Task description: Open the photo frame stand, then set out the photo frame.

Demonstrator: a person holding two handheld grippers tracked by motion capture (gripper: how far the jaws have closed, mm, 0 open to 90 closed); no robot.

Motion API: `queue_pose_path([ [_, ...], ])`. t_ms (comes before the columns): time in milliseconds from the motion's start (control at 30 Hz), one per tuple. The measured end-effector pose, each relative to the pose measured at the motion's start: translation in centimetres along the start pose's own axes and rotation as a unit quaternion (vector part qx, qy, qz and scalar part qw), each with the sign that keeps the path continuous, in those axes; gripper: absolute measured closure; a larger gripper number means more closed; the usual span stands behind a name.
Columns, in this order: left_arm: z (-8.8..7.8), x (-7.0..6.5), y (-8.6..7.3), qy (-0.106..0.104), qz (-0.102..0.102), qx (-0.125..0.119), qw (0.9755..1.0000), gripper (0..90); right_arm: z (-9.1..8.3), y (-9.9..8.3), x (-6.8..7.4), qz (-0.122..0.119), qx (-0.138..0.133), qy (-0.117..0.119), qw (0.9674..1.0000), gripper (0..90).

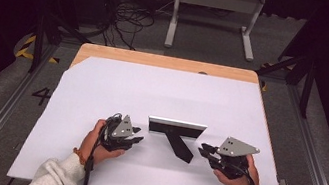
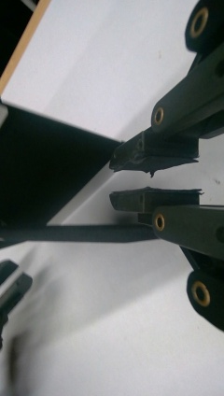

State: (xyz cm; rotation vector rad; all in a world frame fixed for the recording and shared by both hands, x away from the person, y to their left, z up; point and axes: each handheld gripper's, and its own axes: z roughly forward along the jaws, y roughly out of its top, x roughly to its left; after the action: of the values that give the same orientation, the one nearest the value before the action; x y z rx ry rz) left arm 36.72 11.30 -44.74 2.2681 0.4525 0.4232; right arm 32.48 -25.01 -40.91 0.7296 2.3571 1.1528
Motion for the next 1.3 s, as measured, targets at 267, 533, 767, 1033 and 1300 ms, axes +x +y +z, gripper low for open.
queue_pose_path([
  [267,-0.8,-0.4,-0.6,-0.005,-0.008,-0.002,1.0,66.9,0.4,-0.4,-0.7,0.008,-0.003,-0.005,0.9999,78.7],
  [533,-0.4,-0.1,-0.2,0.0,-0.012,-0.013,0.9998,62.6,1.0,-0.4,-0.9,0.012,-0.008,-0.009,0.9999,75.8],
  [767,0.4,0.3,0.7,0.016,-0.023,-0.026,0.9993,54.0,1.3,-0.4,-1.3,0.023,-0.018,-0.017,0.9994,74.6],
  [1033,1.3,0.8,1.5,0.021,-0.028,-0.042,0.9985,51.6,1.9,-0.1,-1.4,0.028,-0.031,-0.021,0.9989,73.4],
  [1300,1.9,1.2,1.8,0.018,-0.028,-0.047,0.9983,55.3,2.5,0.1,-1.3,0.024,-0.022,-0.04,0.9987,74.9],
])
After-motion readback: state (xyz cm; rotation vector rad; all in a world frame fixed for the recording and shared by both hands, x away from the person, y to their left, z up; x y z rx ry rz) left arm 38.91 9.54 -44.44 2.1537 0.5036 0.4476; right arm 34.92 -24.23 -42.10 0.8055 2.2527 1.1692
